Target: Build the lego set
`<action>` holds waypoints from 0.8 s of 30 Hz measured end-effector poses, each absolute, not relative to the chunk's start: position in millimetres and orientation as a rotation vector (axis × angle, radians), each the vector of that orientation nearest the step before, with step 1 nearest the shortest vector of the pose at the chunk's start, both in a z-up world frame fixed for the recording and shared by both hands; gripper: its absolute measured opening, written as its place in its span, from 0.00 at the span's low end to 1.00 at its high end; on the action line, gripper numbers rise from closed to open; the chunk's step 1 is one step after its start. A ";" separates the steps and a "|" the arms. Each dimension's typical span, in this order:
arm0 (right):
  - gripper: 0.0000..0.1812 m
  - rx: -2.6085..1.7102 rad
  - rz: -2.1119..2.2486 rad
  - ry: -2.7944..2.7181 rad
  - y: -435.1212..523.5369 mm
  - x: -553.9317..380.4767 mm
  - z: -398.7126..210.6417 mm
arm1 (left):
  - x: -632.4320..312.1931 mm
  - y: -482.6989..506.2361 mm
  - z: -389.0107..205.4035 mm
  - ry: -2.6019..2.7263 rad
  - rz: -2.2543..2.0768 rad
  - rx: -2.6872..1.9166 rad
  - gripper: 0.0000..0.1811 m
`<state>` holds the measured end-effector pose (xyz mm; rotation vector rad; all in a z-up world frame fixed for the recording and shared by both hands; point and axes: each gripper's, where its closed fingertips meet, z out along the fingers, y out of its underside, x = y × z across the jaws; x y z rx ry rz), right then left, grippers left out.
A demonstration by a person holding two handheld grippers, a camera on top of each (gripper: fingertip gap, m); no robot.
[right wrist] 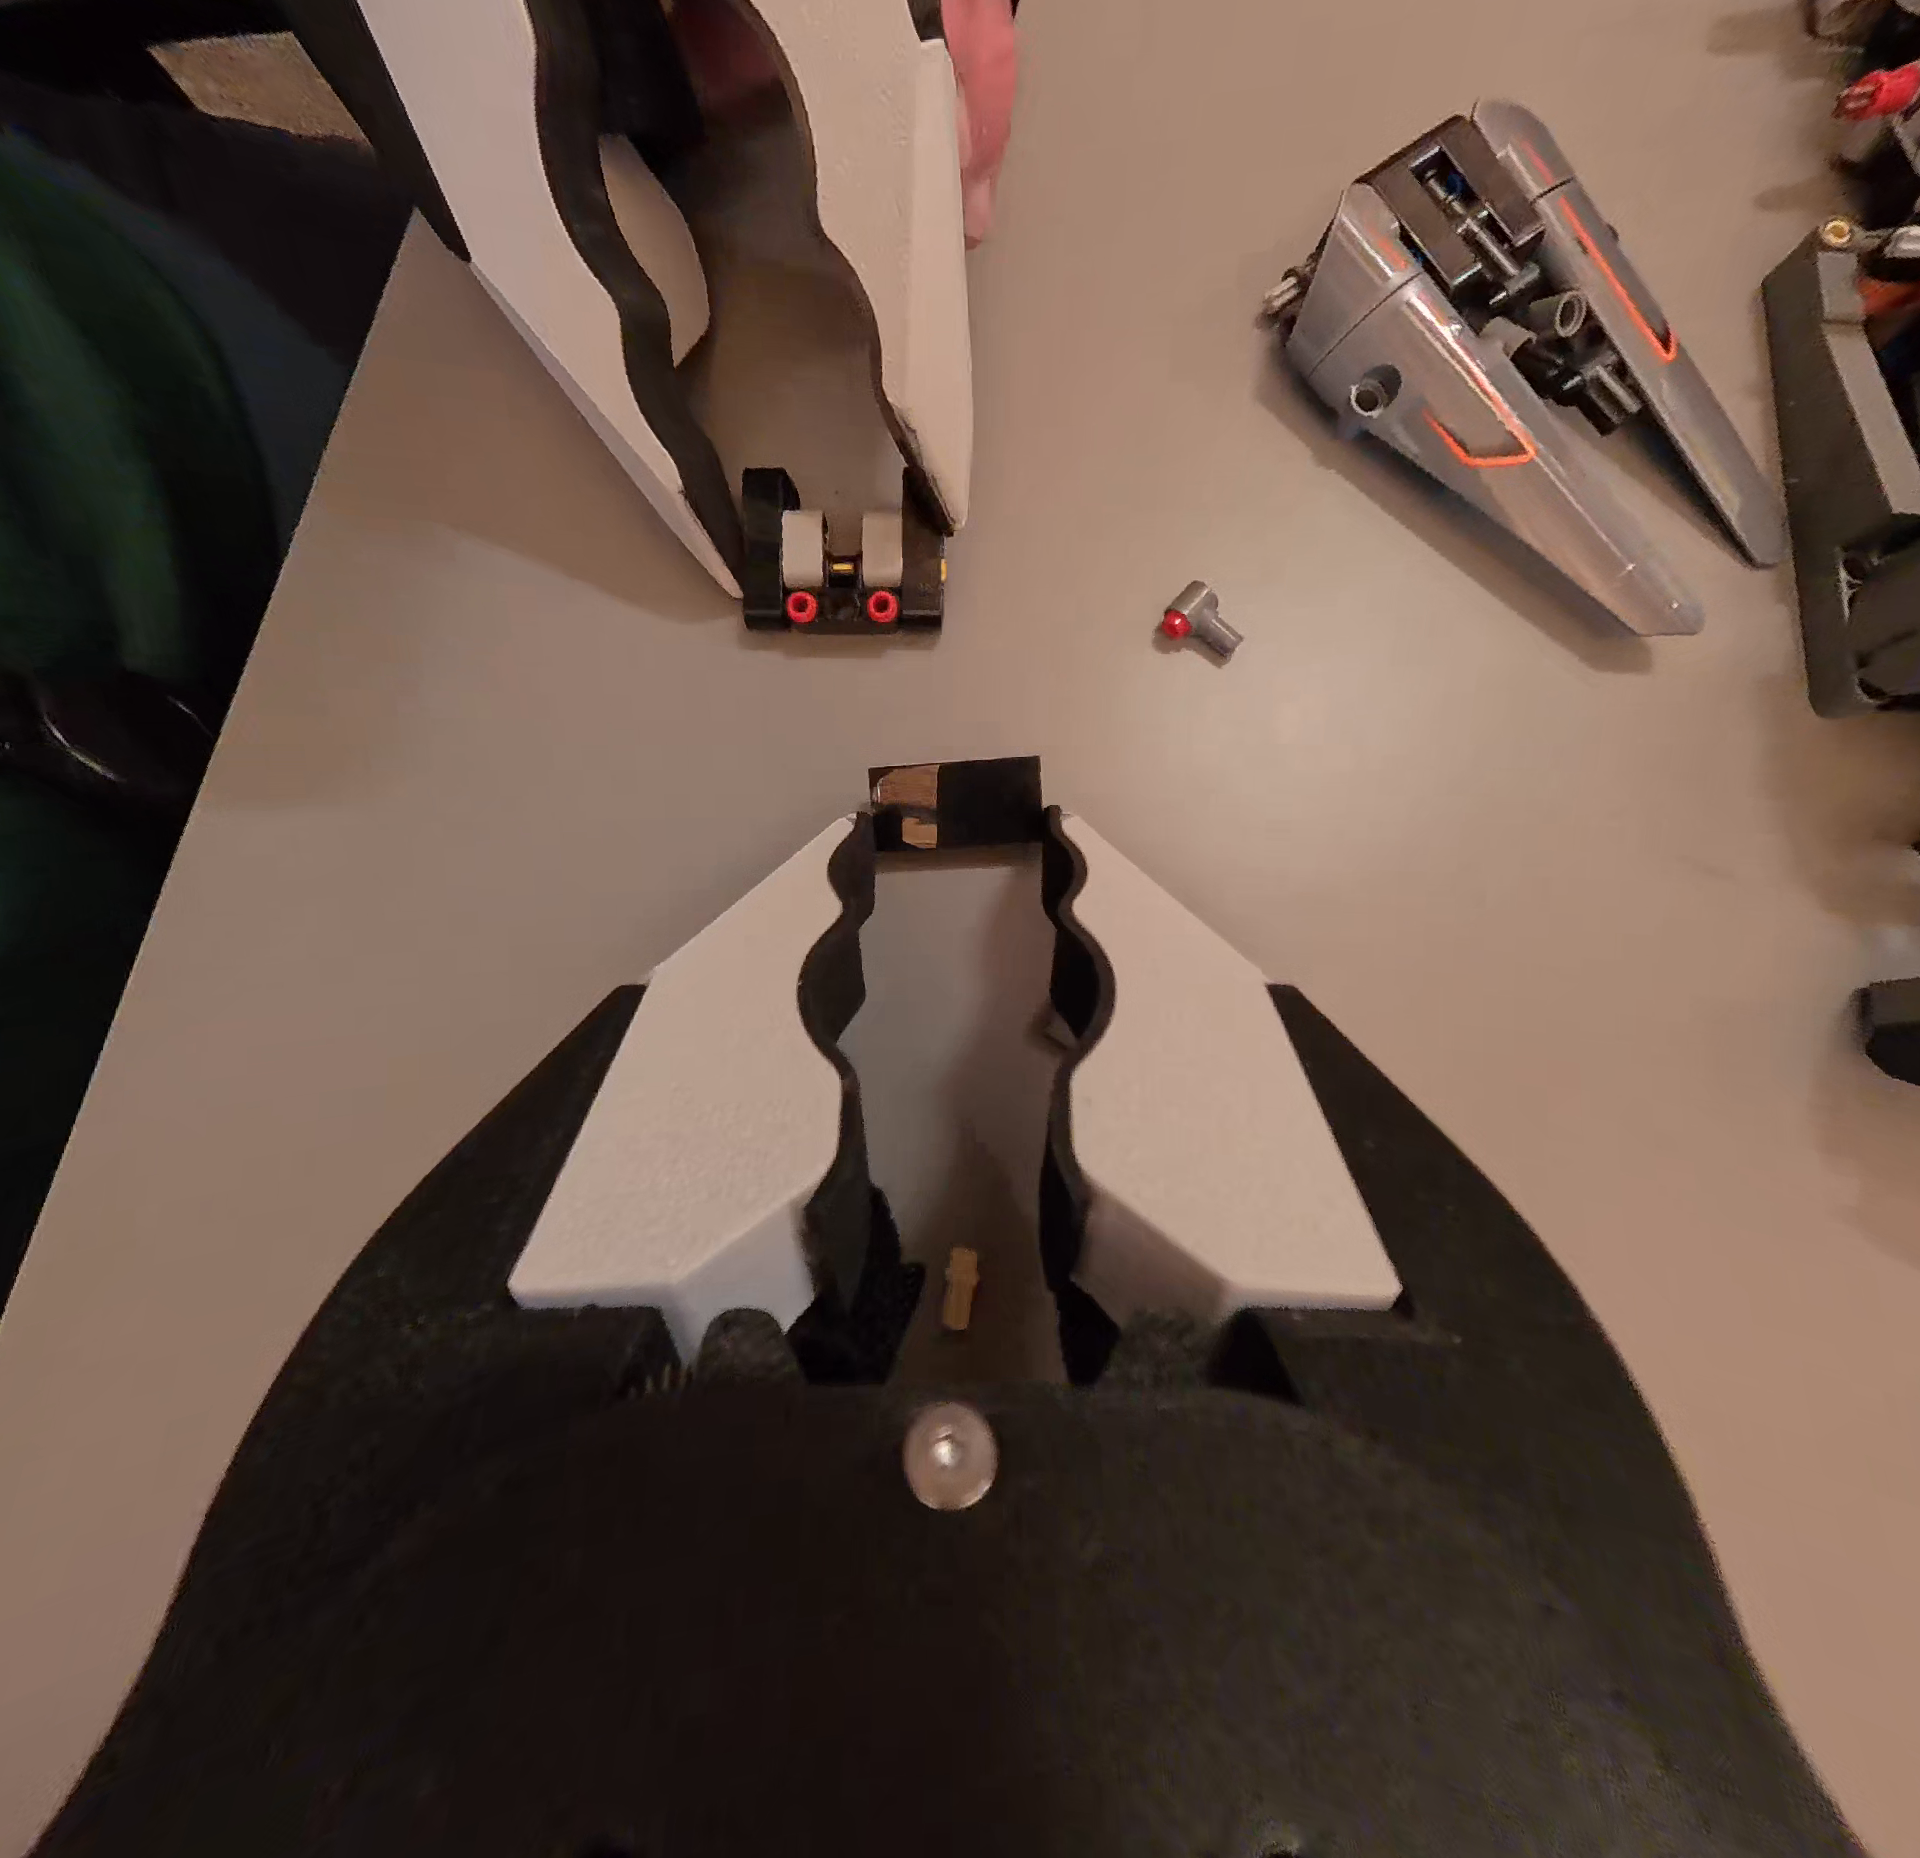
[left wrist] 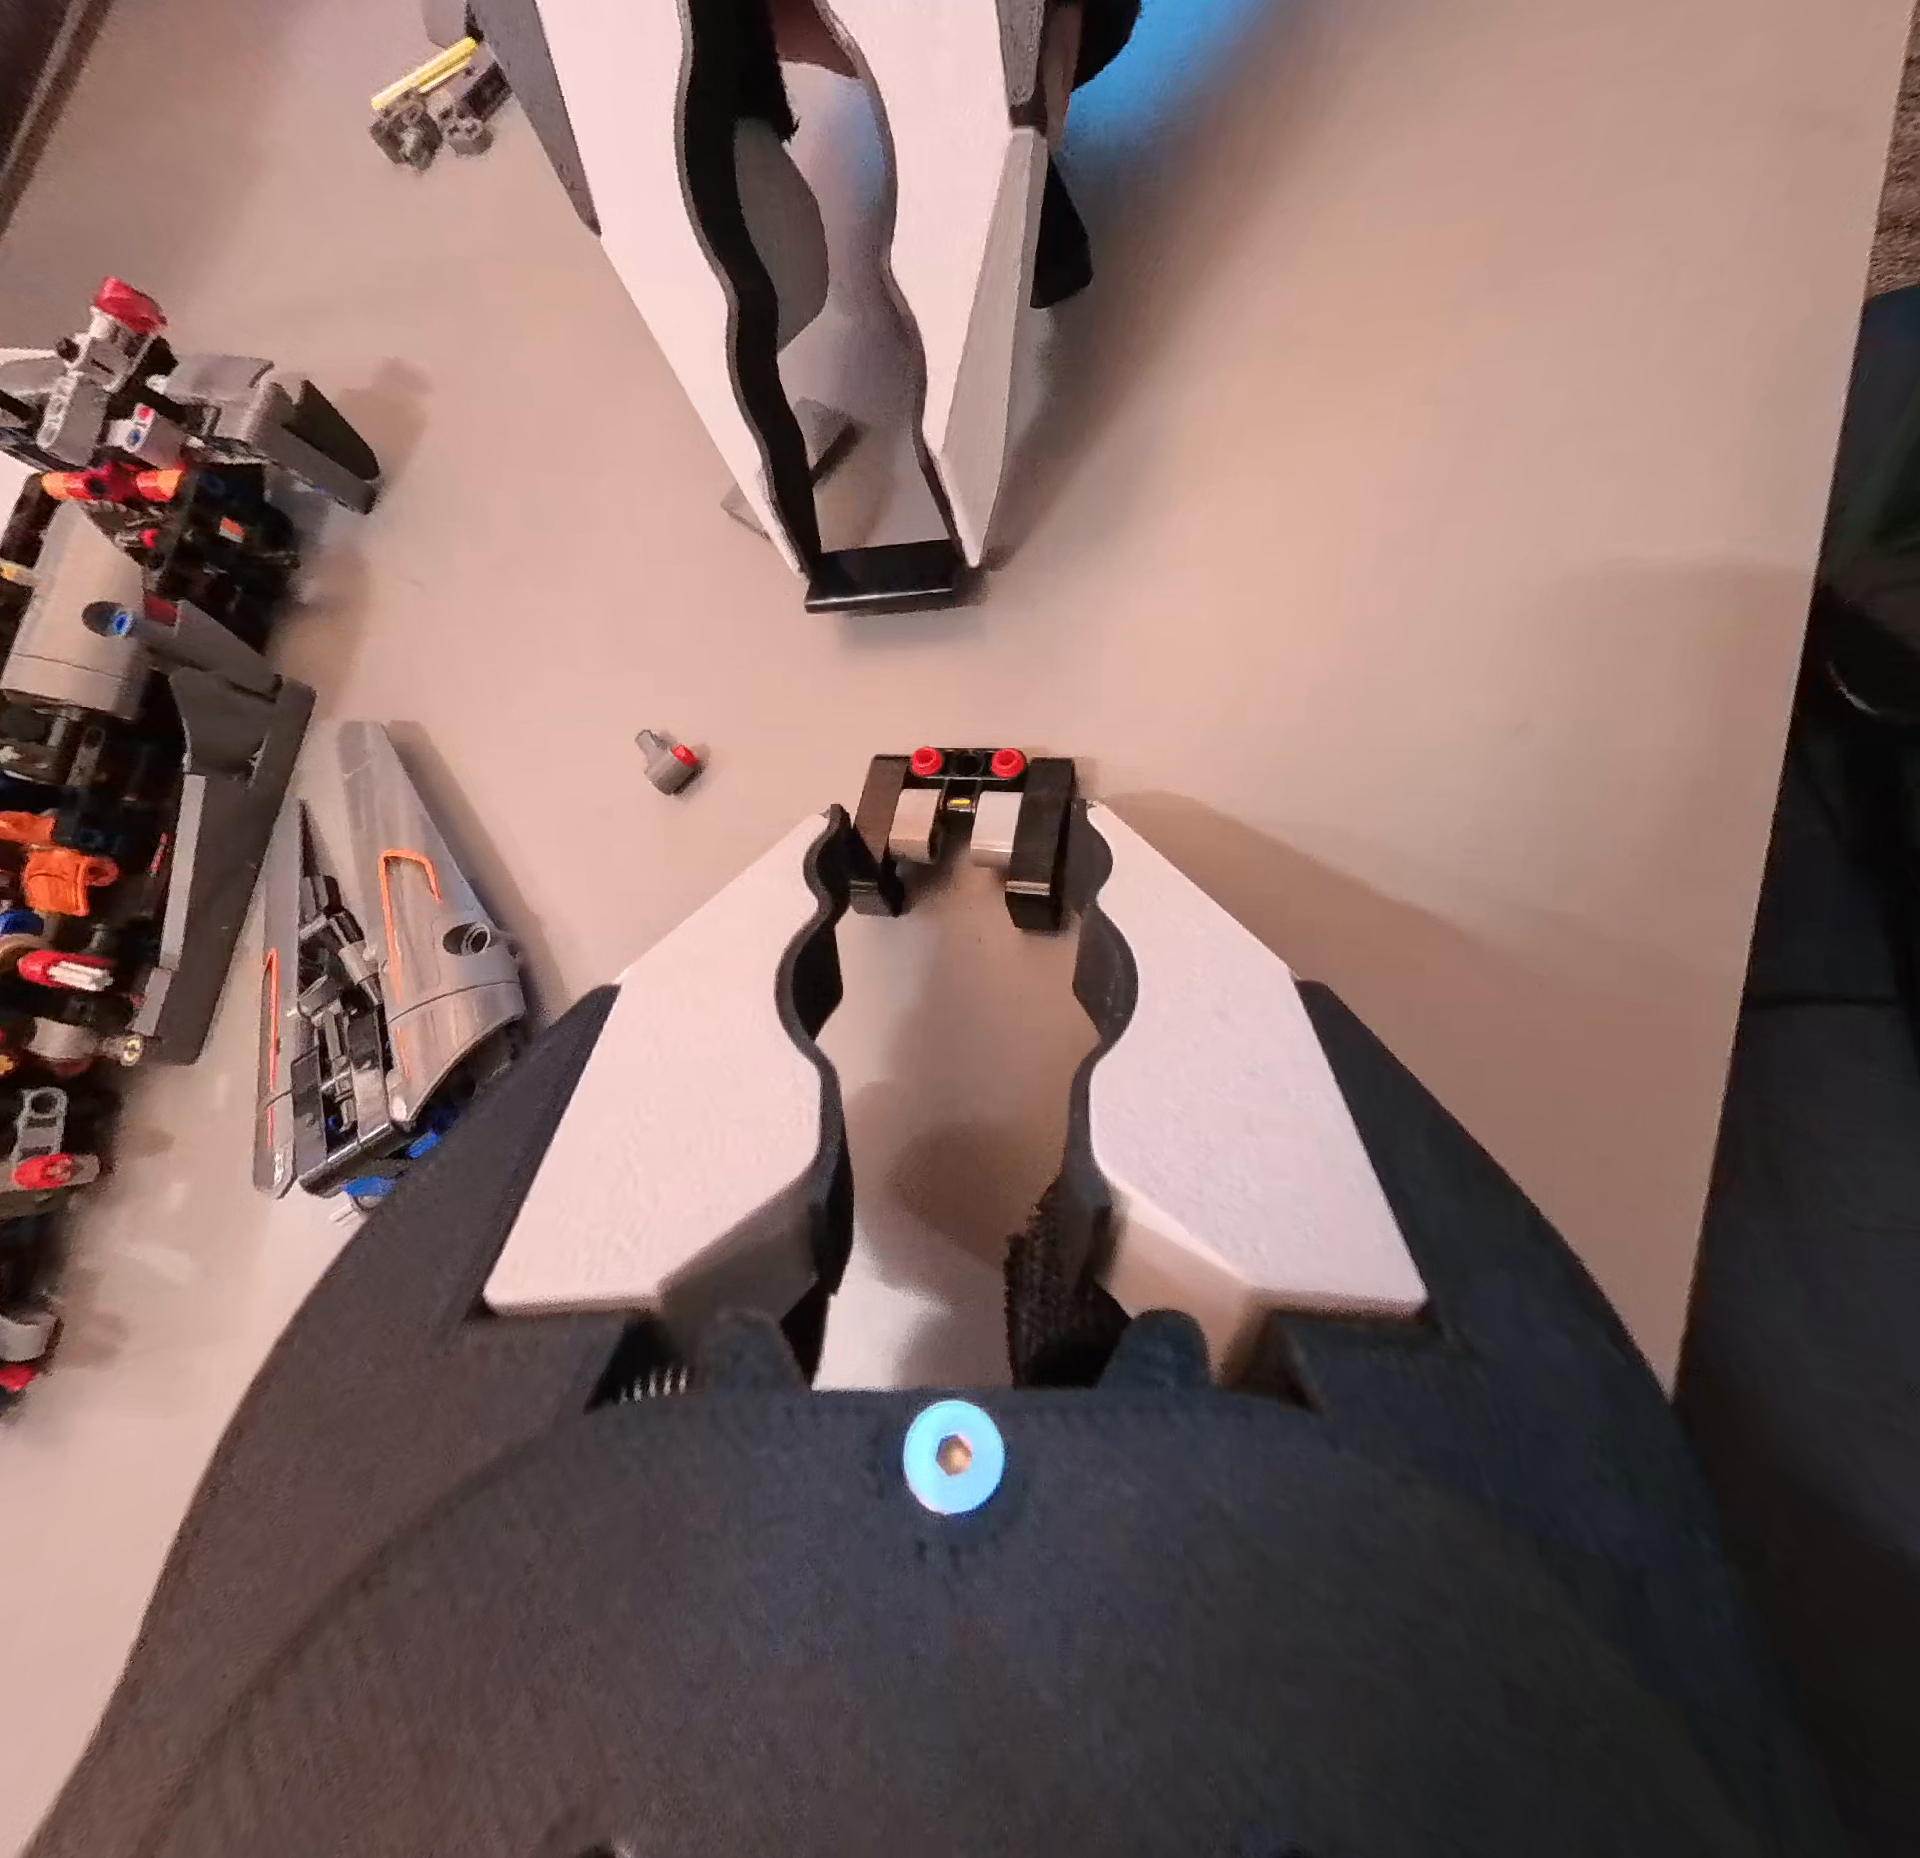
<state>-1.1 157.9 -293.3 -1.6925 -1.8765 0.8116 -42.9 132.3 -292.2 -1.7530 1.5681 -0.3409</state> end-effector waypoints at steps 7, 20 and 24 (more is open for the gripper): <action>0.17 -1.670 0.774 -1.915 153.6 -2.1 -296.4 | -40.8 133.1 -290.1 1.508 -0.244 -1.724 0.21; 0.32 -1.560 0.719 -1.826 157.2 -16.8 -274.1 | -33.6 144.5 -261.2 1.378 -0.117 -1.562 0.22; 0.31 -1.439 0.685 -1.829 146.1 -29.1 -263.3 | -24.8 145.2 -252.8 1.376 -0.142 -1.520 0.22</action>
